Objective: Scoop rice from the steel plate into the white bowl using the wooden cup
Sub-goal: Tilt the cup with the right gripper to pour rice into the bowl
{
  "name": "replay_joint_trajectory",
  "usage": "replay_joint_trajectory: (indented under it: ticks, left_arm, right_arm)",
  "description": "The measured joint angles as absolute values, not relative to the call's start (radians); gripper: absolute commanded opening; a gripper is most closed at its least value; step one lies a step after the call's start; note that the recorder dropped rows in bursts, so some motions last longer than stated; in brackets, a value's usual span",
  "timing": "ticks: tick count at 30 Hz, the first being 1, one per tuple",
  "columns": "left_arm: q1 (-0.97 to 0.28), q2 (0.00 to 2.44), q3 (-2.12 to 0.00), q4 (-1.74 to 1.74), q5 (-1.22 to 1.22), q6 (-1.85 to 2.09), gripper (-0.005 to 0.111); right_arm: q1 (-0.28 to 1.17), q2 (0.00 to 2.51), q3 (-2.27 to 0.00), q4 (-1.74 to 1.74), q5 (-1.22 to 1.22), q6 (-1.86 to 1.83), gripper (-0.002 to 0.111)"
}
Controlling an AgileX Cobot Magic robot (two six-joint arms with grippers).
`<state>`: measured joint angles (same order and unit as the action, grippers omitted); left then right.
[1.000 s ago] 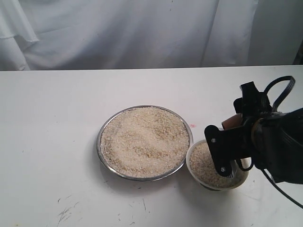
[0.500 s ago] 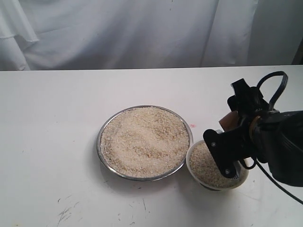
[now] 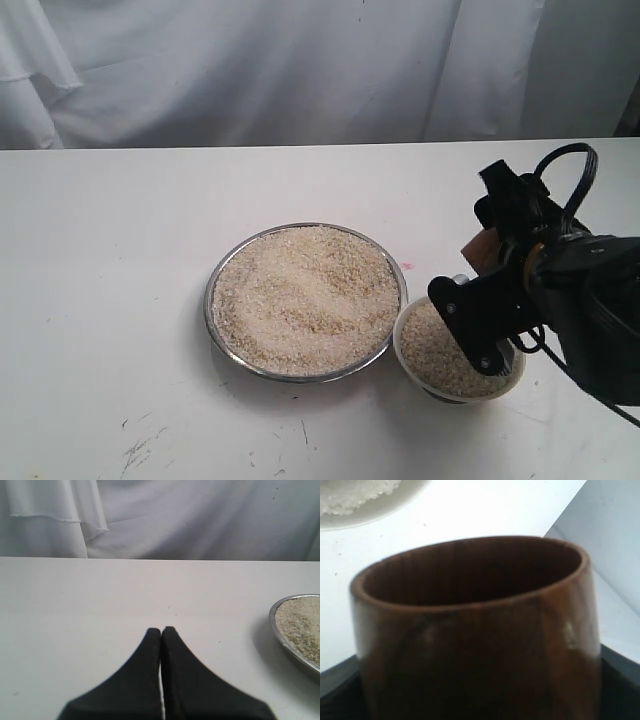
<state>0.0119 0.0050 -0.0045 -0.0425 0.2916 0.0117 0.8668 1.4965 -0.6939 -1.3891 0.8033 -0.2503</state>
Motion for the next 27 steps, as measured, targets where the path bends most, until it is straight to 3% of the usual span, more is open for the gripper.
replay_joint_trajectory:
  ticks: [27]
  left_arm:
    - [0.012, 0.005, -0.005, -0.042, 0.292, 0.012, 0.0]
  right_arm:
    - [0.867, 1.414, -0.694, -1.194, 0.785, -0.122, 0.0]
